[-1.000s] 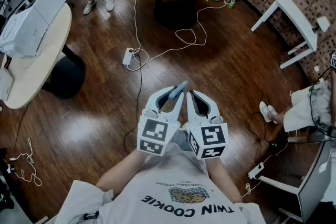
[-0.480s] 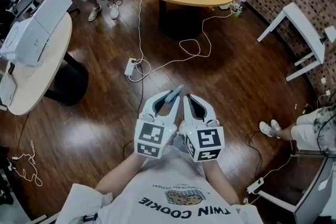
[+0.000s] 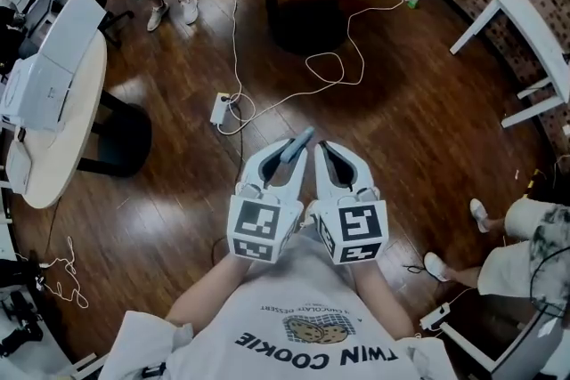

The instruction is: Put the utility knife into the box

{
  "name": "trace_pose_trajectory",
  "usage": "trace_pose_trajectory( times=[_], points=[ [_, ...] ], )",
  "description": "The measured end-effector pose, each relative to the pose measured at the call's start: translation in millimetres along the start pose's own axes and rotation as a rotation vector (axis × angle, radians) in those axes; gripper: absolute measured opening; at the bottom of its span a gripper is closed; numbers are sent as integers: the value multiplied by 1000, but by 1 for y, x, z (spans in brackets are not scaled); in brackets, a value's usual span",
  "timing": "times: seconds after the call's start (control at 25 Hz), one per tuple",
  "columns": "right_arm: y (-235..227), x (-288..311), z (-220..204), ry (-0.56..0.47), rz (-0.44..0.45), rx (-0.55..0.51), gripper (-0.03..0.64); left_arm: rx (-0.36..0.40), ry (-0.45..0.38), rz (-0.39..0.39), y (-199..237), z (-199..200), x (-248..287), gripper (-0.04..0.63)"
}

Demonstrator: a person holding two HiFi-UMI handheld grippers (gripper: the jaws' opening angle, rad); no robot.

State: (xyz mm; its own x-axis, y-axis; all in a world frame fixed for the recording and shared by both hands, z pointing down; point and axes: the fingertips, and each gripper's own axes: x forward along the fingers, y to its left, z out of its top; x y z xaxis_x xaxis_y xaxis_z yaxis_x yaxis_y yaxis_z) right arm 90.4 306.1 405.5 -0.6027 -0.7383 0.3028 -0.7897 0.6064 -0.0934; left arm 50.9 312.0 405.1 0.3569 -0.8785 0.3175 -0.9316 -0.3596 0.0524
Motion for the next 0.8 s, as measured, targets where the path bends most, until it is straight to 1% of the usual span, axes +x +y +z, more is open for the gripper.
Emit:
trace_pose_trajectory(
  times=[0.24,0.4,0.6,0.8],
  points=[
    [-44,17,4,6,28,12,2,16,23,23,-9,13,48,77],
    [-72,29,15,-14,29,18,2,56,22,28,-13,25,76,77],
    [-98,38,21,-25,24,29,2,76,24,24,-18,35,103,77],
    [-114,55,26,-35,6,33,2,88,21,8,-11,42,128,77]
  ],
)
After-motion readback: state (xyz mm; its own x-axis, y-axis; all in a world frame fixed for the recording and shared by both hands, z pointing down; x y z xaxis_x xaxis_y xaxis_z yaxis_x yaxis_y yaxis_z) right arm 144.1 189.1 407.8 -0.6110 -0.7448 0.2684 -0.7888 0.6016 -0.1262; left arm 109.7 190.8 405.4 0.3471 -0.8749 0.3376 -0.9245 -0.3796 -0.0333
